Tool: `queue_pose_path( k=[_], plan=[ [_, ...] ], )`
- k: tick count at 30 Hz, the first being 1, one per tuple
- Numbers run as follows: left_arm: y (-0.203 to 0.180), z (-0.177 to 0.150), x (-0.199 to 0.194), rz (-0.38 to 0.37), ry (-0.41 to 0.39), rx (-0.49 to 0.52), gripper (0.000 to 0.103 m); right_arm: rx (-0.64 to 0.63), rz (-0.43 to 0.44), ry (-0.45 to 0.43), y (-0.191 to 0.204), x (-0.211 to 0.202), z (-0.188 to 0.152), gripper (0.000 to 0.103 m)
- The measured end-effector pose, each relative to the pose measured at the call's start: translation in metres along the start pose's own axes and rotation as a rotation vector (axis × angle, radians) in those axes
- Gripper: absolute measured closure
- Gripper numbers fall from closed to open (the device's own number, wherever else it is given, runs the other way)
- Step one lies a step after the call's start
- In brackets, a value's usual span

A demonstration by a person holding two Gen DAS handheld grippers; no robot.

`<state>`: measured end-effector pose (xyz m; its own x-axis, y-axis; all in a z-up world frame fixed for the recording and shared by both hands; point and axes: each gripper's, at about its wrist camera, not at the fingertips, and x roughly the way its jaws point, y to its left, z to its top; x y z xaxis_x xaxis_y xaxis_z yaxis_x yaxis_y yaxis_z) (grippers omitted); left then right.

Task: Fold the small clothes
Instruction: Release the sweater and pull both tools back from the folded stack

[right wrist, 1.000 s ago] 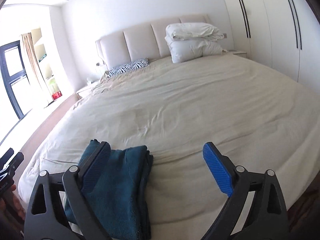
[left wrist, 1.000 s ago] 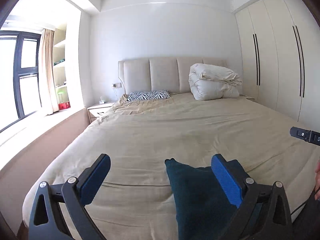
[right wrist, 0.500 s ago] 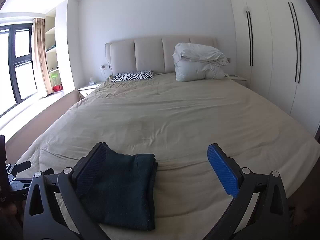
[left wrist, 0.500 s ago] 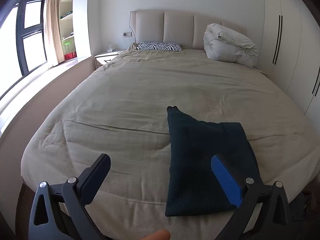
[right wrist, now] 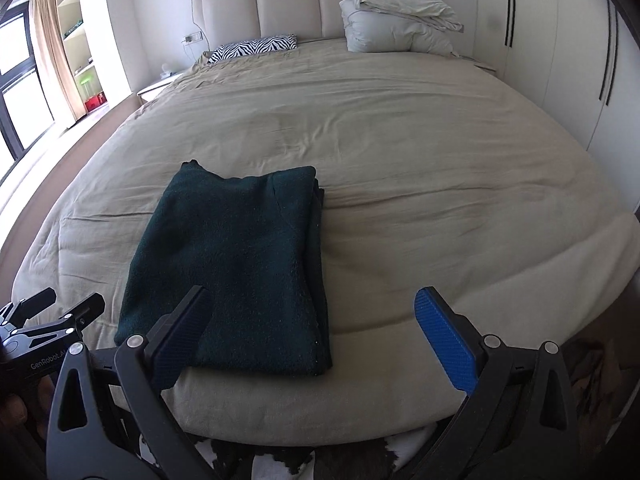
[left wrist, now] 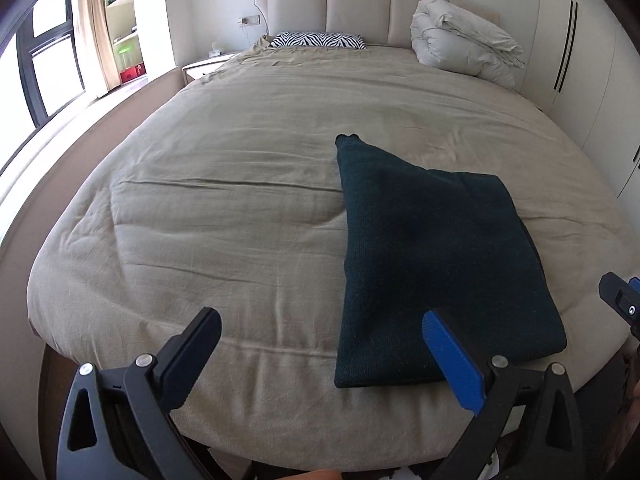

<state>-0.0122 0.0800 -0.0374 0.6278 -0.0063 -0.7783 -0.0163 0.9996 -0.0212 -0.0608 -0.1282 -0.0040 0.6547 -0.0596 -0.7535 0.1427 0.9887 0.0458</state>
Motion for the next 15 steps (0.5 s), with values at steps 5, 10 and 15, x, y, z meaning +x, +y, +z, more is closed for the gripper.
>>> queue_pose_path(
  k=[5, 10, 15],
  plan=[
    [0.002, -0.001, 0.008, -0.005, 0.02, -0.001, 0.0, -0.014, -0.003, 0.024, 0.002, 0.01, -0.004, 0.0],
    [0.002, -0.001, 0.011, -0.006, 0.027, 0.002, 0.0, -0.023, -0.002, 0.035, 0.004, 0.017, -0.004, 0.0],
    [0.002, -0.002, 0.014, -0.003, 0.035, 0.006, 0.0, -0.028, 0.002, 0.047, 0.008, 0.021, -0.004, 0.0]
  ],
)
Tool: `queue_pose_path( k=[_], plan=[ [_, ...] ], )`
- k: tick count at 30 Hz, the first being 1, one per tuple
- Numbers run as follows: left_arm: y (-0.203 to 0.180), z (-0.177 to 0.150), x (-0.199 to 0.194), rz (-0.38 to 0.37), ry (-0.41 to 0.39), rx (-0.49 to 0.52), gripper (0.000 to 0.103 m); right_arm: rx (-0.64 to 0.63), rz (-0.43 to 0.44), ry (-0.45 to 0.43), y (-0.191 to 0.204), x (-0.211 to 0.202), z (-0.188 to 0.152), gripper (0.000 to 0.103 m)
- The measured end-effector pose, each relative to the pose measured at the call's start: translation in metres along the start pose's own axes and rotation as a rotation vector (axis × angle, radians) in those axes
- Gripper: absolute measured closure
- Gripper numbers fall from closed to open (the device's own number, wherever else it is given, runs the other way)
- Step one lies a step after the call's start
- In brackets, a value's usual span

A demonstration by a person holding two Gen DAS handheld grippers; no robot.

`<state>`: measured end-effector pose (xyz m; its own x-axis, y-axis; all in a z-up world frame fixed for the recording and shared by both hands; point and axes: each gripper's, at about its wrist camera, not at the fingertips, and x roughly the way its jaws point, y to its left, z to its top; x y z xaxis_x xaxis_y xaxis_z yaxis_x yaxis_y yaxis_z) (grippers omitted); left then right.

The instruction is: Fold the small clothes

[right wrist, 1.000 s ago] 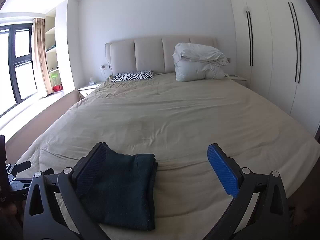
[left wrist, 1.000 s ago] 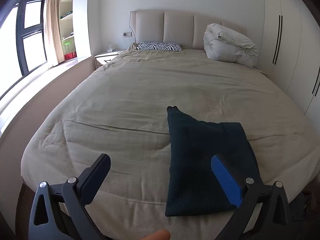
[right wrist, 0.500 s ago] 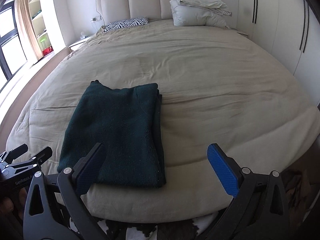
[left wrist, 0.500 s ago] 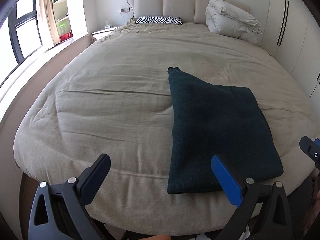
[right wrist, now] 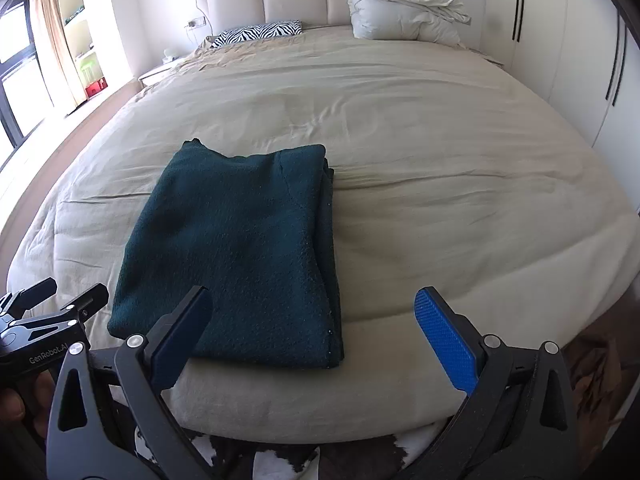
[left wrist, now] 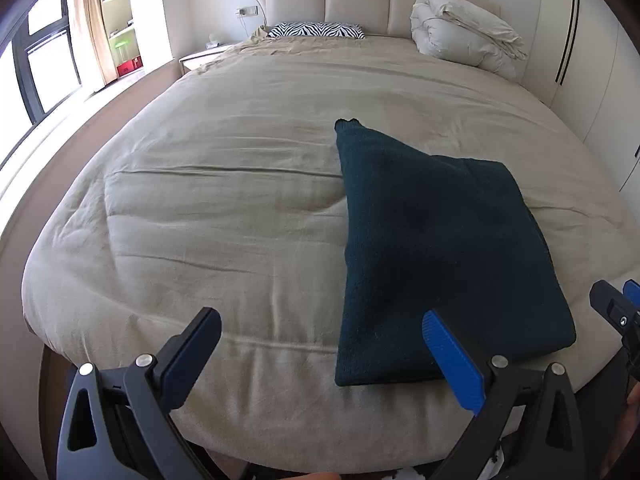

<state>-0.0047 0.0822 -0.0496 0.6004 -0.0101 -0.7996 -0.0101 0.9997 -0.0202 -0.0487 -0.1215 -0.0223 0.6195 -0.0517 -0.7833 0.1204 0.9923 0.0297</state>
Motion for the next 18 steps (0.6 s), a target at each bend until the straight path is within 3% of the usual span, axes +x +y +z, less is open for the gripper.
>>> queue_pose_path(
  k=[18],
  plan=[
    [-0.0013, -0.0008, 0.0009, 0.001, -0.001, 0.003, 0.0, -0.007, 0.006, 0.024, 0.0089, 0.0091, -0.0034, 0.0]
  ],
)
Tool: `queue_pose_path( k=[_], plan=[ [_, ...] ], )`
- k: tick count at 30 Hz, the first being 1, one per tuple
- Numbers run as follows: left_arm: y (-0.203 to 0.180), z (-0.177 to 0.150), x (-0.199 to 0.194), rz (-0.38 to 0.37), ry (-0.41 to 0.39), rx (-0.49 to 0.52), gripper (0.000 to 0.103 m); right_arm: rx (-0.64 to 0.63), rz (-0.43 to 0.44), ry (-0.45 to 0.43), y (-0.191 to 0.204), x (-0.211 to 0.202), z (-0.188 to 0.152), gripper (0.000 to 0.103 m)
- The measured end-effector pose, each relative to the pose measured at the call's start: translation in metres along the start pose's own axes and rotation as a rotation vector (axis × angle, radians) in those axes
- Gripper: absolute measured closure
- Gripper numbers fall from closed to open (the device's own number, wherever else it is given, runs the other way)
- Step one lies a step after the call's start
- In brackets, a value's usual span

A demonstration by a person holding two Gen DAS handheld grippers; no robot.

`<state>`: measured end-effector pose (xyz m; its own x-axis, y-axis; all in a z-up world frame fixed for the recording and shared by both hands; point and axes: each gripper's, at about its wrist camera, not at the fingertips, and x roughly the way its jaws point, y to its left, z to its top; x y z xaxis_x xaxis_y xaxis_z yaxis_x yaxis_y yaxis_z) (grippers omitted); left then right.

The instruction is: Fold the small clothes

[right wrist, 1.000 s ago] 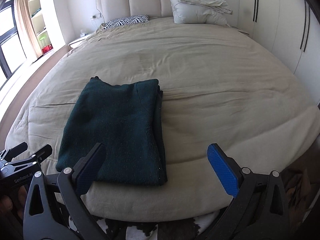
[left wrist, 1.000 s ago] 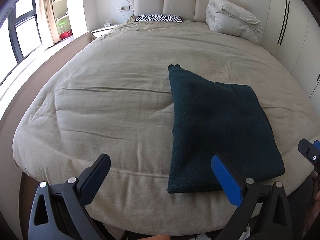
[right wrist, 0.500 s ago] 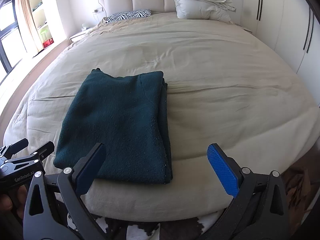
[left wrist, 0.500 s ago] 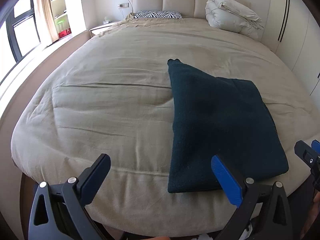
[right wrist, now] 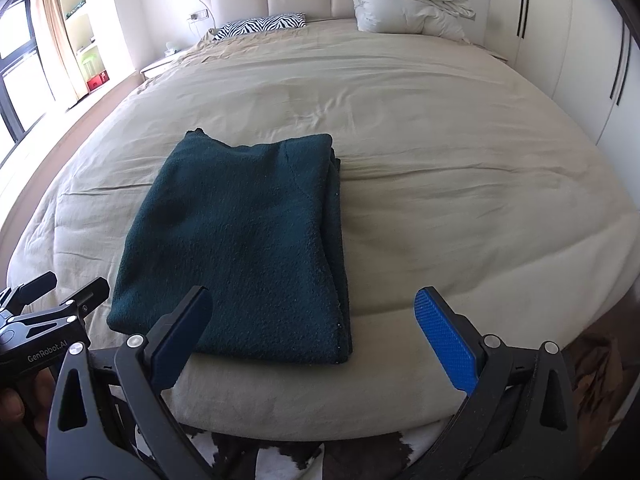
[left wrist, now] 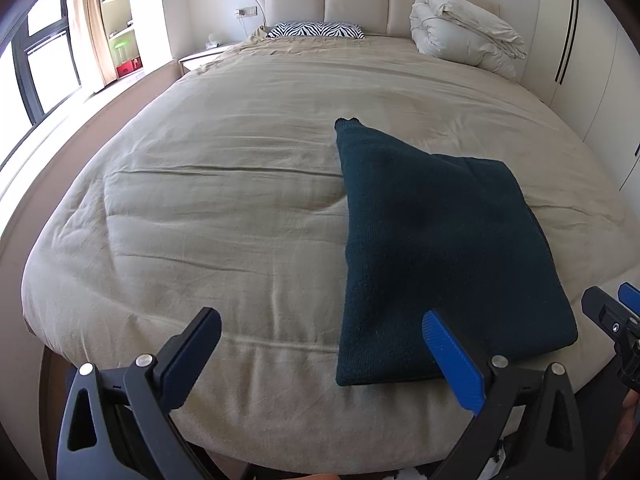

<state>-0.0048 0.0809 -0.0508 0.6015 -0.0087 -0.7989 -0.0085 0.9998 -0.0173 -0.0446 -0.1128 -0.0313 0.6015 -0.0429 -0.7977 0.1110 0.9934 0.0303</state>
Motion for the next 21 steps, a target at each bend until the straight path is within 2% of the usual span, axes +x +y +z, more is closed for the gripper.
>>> queue_pose_path(
  k=[21],
  plan=[
    [-0.0018, 0.0, -0.0004, -0.007, 0.0, 0.0, 0.0, -0.001, -0.001, 0.005, 0.0026, 0.0024, -0.0012, 0.0]
  ],
)
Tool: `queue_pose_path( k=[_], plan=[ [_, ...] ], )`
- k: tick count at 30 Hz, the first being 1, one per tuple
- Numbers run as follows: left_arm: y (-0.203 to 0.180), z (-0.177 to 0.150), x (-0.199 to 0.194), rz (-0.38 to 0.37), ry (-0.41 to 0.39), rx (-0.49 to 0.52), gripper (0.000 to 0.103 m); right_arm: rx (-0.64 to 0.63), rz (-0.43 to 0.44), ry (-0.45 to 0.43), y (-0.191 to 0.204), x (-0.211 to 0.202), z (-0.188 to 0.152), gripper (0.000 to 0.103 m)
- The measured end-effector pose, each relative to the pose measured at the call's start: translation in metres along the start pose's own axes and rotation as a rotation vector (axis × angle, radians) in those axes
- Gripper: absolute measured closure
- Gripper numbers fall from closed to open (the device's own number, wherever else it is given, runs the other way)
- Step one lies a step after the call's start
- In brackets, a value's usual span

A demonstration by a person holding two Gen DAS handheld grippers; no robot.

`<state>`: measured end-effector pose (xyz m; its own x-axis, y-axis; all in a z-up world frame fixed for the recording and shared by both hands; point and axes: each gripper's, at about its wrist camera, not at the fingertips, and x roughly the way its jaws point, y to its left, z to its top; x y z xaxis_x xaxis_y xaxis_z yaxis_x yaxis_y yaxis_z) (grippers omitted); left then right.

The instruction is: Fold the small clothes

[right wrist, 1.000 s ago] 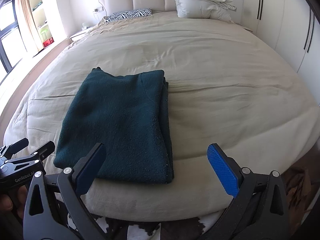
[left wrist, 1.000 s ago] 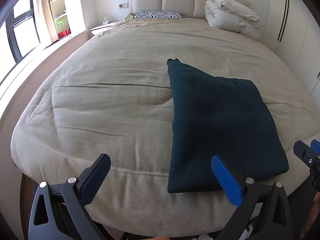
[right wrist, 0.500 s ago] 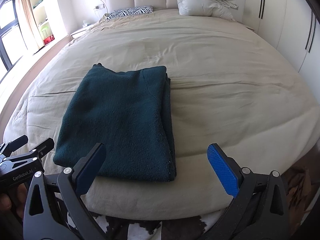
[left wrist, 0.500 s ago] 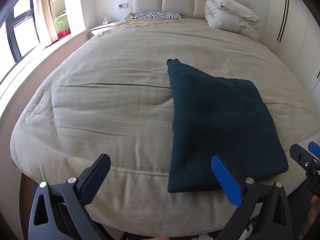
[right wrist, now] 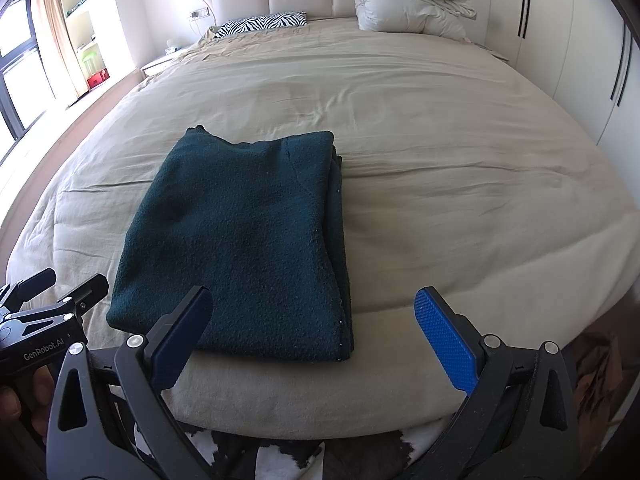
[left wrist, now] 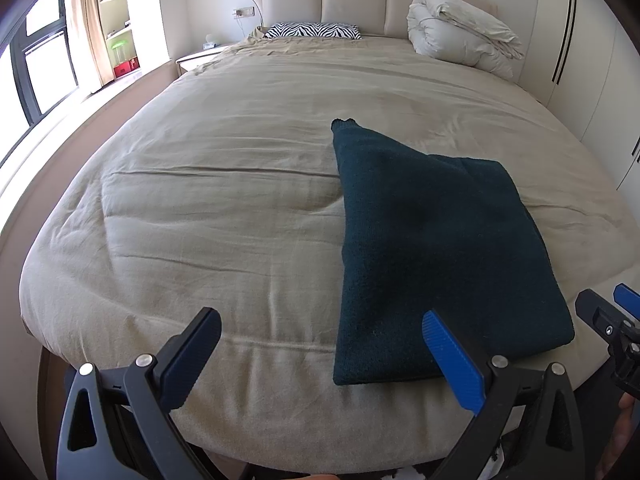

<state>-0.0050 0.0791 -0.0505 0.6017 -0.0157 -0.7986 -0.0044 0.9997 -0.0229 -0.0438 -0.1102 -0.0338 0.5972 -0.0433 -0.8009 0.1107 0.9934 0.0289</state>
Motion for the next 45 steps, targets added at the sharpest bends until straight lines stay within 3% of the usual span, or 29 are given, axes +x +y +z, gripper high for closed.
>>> queue_pose_path(
  k=[45],
  plan=[
    [-0.0006, -0.0014, 0.0021, -0.004, 0.003, -0.005, 0.0, 0.009, -0.003, 0.004, 0.0, -0.0004, -0.007, 0.0]
  ],
)
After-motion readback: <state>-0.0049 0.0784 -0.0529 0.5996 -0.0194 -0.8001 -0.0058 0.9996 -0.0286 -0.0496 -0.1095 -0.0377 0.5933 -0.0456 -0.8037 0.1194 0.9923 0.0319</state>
